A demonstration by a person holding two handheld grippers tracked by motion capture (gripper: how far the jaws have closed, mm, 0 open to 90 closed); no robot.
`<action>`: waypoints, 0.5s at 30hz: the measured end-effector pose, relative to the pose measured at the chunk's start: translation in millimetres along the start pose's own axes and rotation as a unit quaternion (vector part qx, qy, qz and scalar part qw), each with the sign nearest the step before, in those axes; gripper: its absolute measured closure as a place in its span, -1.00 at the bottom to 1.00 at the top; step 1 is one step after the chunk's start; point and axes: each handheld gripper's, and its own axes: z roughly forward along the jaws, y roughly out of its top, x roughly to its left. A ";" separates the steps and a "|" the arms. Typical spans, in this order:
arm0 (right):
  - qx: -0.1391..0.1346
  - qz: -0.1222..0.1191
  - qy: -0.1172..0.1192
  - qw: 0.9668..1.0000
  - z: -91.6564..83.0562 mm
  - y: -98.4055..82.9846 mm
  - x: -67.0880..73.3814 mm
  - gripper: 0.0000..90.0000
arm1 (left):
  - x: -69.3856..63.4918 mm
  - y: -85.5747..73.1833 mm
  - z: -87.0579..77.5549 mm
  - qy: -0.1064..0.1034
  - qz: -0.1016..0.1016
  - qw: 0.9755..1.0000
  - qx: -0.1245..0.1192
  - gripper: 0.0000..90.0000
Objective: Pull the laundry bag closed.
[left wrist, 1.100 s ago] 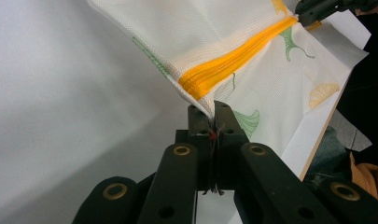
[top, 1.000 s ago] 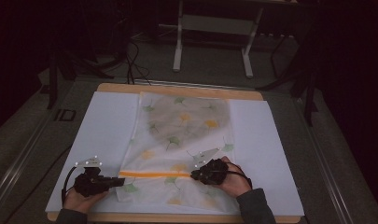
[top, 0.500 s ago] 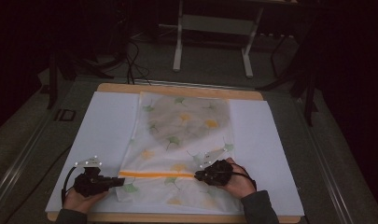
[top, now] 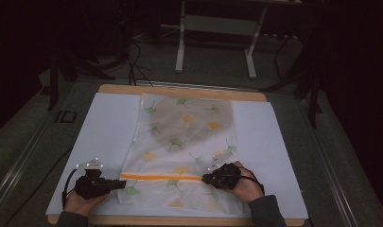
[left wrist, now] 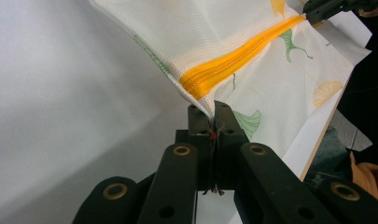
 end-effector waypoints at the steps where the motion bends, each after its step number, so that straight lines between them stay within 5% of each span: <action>1: 0.000 0.001 -0.001 1.000 -0.4 -0.9 -0.2 0.87 | 0.1 -0.1 -0.1 0.000 0.000 1.000 0.000 0.97; 15: 0.000 0.005 0.001 1.000 -7.5 -12.6 -4.2 0.87 | 0.6 0.0 -0.4 0.001 -0.002 1.000 -0.001 0.97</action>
